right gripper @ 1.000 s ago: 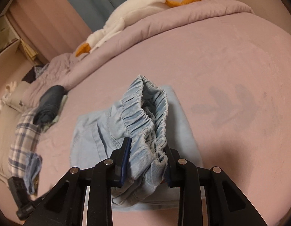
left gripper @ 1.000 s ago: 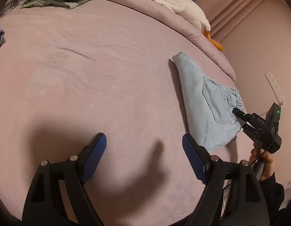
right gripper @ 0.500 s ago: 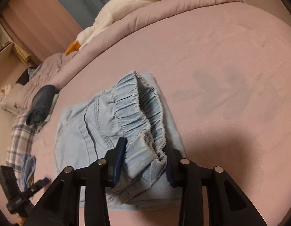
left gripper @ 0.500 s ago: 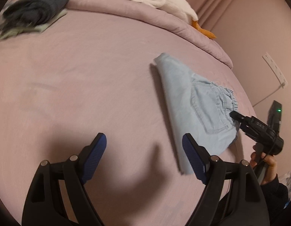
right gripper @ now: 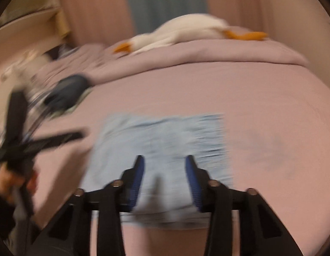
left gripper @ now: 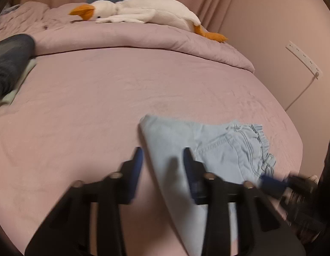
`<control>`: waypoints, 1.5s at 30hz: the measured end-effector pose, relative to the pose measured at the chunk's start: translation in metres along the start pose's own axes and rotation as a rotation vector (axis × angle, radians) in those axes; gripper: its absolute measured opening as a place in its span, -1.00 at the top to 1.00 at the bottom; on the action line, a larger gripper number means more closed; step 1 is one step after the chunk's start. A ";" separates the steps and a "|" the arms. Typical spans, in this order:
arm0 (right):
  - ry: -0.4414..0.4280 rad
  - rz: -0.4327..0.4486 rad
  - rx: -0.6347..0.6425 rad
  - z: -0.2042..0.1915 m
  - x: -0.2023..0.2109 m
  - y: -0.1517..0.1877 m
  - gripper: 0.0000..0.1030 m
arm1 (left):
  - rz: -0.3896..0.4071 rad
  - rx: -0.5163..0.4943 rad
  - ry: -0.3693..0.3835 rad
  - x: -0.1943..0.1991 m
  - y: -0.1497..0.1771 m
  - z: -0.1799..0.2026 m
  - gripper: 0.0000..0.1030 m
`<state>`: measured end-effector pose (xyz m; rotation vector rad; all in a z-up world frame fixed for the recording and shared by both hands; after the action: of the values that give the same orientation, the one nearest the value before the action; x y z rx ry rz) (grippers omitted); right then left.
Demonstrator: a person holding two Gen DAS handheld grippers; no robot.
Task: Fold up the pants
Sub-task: 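Grasp the folded jeans edge with the left gripper while the right gripper grasps the waistband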
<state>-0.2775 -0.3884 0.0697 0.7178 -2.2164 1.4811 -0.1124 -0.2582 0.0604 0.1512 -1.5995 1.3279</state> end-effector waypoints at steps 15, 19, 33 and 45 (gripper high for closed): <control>-0.095 -0.226 0.177 -0.040 -0.066 0.037 0.61 | -0.073 -0.203 -0.101 -0.092 -0.019 0.025 0.69; -0.122 -0.232 0.160 -0.036 -0.060 0.038 0.61 | -0.077 -0.160 -0.116 -0.094 -0.025 0.024 0.71; 0.037 0.007 -0.035 0.055 -0.002 -0.036 0.60 | -0.054 -0.222 0.080 -0.013 0.034 0.067 0.46; 0.119 -0.114 -0.190 0.097 -0.028 -0.023 0.60 | -0.127 -0.223 0.042 -0.022 0.048 0.080 0.38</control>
<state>-0.2443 -0.4797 0.0347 0.6646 -2.1519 1.2077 -0.1807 -0.3136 0.0207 0.0867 -1.6618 1.0418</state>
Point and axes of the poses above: each gripper's, at about its wrist camera, not at the fingertips, and x roughly against the way its jaws point, z to its right, y to its underside, the point moved 2 cm from there along -x, roughly the way its jaws point, and after that the axes turned 13 degrees about -y, right-handed, at the moved point
